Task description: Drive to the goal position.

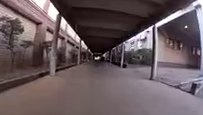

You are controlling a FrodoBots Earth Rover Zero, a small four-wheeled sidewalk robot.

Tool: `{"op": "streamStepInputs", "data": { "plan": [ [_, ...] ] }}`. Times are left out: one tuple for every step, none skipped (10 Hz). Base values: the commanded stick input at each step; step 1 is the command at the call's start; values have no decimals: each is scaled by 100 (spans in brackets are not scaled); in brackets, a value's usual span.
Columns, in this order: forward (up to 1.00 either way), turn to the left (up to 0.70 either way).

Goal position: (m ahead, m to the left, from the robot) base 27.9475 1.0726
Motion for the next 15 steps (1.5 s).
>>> {"op": "streamStepInputs", "data": {
  "plan": [
    [70,0],
    [70,0],
    [70,0],
    [70,0],
    [70,0],
    [70,0],
    [70,0],
    [70,0],
    [70,0],
    [70,0],
    [70,0],
    [70,0],
    [70,0],
    [70,0],
    [70,0]
  ]
}}
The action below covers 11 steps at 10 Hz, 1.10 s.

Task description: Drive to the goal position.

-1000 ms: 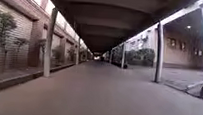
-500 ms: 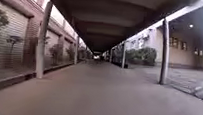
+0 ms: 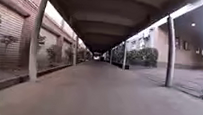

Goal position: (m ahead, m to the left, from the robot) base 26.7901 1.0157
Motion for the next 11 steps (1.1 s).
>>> {"op": "streamStepInputs", "data": {
  "plan": [
    [70,0],
    [70,0],
    [70,0],
    [70,0],
    [70,0],
    [70,0],
    [70,0],
    [70,0],
    [70,0],
    [70,0],
    [70,0]
  ]
}}
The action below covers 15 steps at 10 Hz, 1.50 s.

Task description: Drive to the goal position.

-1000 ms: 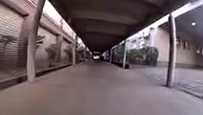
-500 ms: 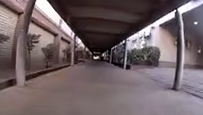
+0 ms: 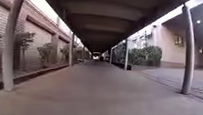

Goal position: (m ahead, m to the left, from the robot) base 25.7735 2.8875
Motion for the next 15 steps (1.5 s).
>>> {"op": "streamStepInputs", "data": {
  "plan": [
    [70,0],
    [70,0],
    [70,0],
    [70,0],
    [70,0],
    [70,0],
    [70,0],
    [70,0],
    [70,0],
    [70,0],
    [70,0],
    [70,0],
    [70,0],
    [70,0],
    [70,0]
  ]
}}
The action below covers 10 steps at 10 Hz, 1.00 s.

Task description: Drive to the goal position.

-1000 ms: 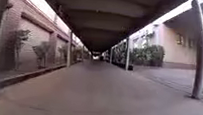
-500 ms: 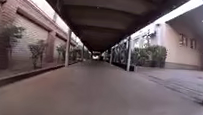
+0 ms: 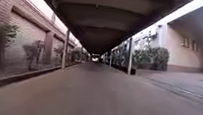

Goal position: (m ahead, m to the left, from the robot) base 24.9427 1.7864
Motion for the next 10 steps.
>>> {"op": "streamStepInputs", "data": {
  "plan": [
    [70,0],
    [70,0],
    [70,0],
    [70,0],
    [70,0],
    [70,0],
    [70,0],
    [70,0],
    [70,0],
    [70,0]
  ]
}}
